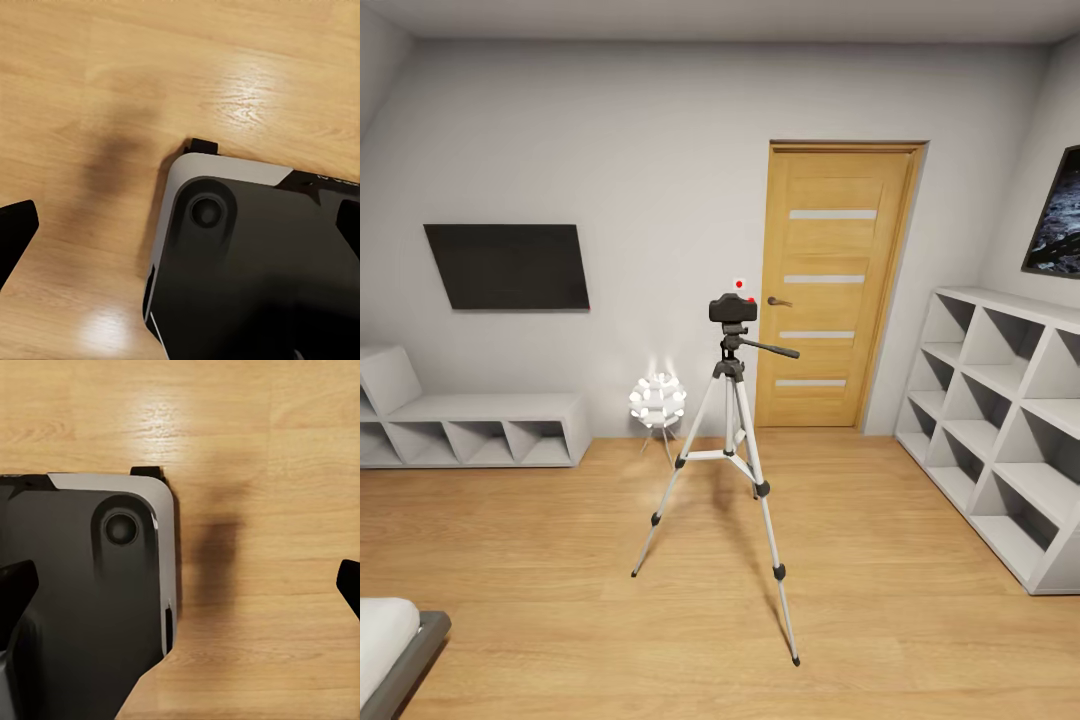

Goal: Attach the digital camera to the camera tripod in the bedroom.

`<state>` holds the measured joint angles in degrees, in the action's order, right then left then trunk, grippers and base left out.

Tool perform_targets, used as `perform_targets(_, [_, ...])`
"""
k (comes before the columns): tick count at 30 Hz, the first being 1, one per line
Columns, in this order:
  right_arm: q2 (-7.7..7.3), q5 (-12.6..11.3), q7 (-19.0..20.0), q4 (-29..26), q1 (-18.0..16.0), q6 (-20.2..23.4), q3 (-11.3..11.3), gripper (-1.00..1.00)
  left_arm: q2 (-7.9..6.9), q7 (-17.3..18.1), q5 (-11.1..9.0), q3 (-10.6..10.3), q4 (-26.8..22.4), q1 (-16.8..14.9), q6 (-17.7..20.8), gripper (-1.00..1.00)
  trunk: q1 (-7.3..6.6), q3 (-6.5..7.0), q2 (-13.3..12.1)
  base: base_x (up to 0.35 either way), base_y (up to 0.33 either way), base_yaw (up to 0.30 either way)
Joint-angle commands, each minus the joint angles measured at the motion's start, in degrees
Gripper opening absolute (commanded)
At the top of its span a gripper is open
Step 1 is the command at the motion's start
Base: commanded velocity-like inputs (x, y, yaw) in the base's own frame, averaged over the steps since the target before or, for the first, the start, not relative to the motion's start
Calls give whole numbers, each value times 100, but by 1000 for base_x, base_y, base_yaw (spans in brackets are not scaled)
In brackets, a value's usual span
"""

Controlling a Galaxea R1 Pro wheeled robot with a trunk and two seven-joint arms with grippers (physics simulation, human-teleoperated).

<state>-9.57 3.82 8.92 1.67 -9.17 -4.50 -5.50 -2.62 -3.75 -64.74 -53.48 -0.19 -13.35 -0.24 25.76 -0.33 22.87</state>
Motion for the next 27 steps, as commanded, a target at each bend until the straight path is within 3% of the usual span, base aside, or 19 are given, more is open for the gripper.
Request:
perform_targets(1, [4,38,13,22,-6,-39,-51,100,-17,-20,-47,-62,-28,-1,-2,100,2,-1,5,0,0,0])
perform_targets(27, [16,31,13,27,-6,-33,-57,100,-20,-20,-39,-48,-33,-1,-2,100,2,215,5,0,0,0])
